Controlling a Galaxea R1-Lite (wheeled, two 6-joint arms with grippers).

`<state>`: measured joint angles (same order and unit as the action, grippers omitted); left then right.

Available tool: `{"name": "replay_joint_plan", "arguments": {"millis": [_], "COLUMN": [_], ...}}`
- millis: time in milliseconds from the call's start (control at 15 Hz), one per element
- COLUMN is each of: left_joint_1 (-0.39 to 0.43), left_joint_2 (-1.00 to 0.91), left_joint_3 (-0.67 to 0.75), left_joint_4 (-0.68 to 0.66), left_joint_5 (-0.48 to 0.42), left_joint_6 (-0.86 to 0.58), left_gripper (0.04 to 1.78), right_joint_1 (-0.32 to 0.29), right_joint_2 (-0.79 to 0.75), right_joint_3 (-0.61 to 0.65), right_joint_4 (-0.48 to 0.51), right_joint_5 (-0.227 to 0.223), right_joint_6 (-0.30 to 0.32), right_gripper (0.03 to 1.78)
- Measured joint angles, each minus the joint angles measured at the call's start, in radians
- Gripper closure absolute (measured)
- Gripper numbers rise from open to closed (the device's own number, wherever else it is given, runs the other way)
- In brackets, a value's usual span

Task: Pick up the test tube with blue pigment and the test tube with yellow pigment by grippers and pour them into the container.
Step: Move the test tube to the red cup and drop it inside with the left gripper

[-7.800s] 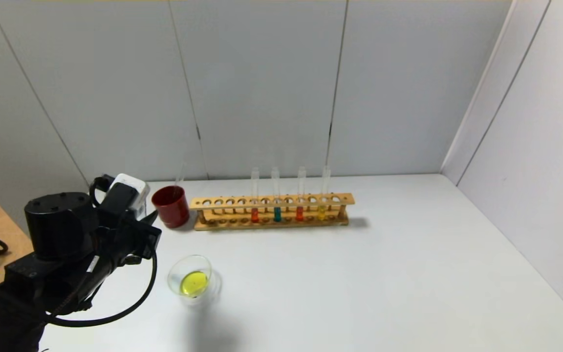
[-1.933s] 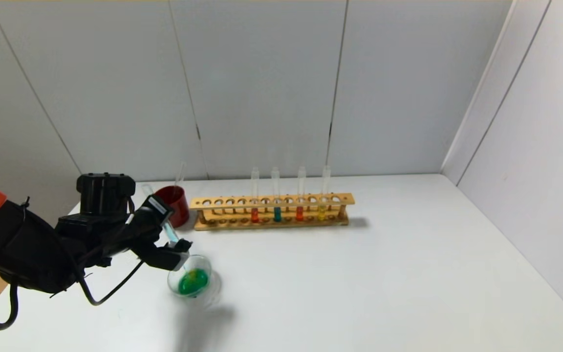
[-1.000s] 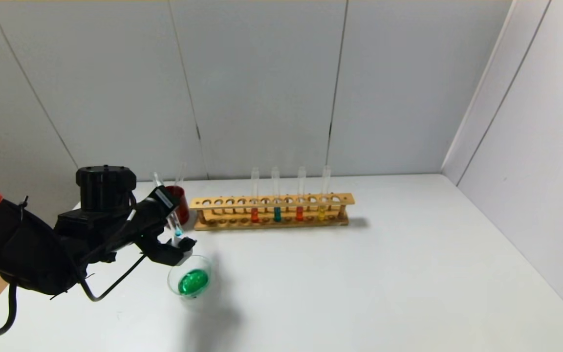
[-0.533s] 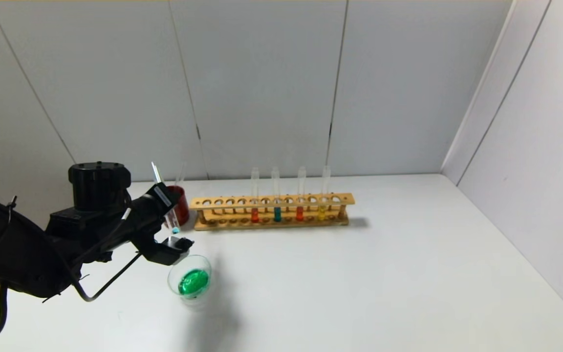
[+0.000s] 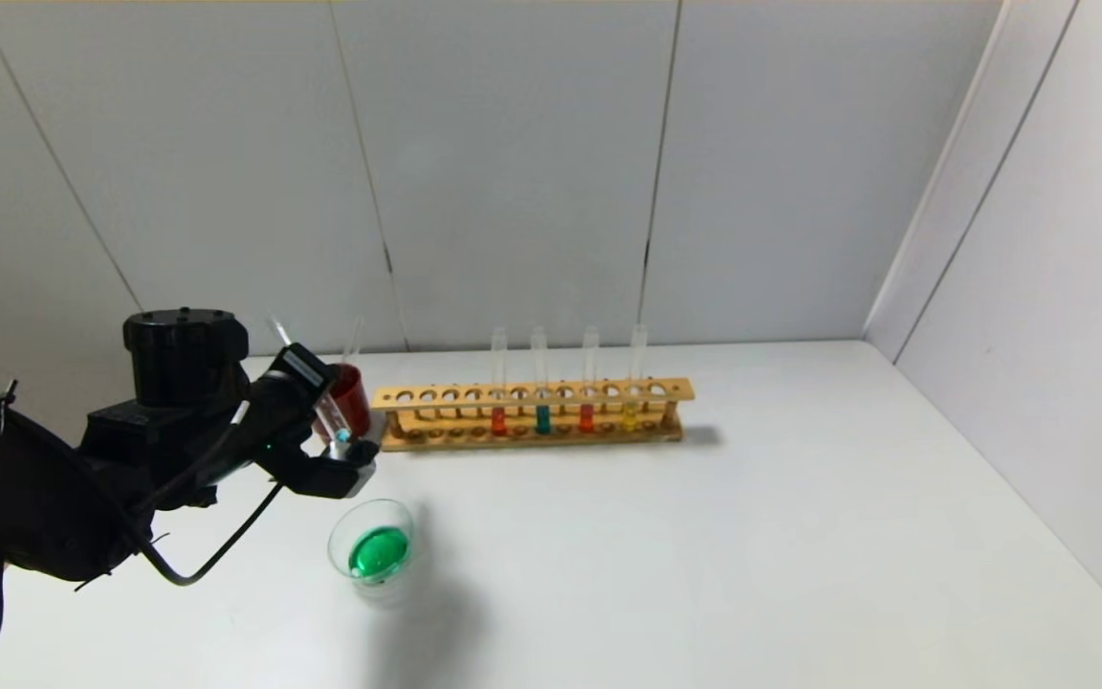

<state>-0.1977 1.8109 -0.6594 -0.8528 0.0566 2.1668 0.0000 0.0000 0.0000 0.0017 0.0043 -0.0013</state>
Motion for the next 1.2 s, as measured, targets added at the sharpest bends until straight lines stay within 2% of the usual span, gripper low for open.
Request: {"name": "replay_joint_plan", "arguments": {"millis": [200,333,533,667,933,1067,1200], "left_joint_1": [-0.031,-0.063,-0.086,-0.047,-0.008,-0.001,0.004], "left_joint_2": [-0.06,-0.087,-0.106,-0.159,-0.326,-0.371,-0.392], "left_joint_3": [-0.009,-0.033,-0.118,-0.168,-0.22,-0.23,-0.221], "left_joint_4": [0.021,0.038,0.086,0.21,0.573,0.616,0.626], "left_joint_5": [0.19,0.31,0.347,0.306,0.062,-0.002,-0.02], "left_joint_6": [-0.293,-0.559,-1.024,-1.289,-1.728,-1.946,-2.093], "left_gripper": [1.48,1.48,1.48,1.48,1.48,1.48,1.48], "right_joint_1": [0.0,0.0,0.0,0.0,0.0,0.0,0.0], "right_joint_2": [0.0,0.0,0.0,0.0,0.0,0.0,0.0], "right_joint_3": [0.0,0.0,0.0,0.0,0.0,0.0,0.0], "right_joint_4": [0.0,0.0,0.0,0.0,0.0,0.0,0.0], "right_joint_5": [0.0,0.0,0.0,0.0,0.0,0.0,0.0], "right_joint_6": [0.0,0.0,0.0,0.0,0.0,0.0,0.0], "right_gripper": [0.06,0.06,0.06,0.06,0.06,0.06,0.06]}}
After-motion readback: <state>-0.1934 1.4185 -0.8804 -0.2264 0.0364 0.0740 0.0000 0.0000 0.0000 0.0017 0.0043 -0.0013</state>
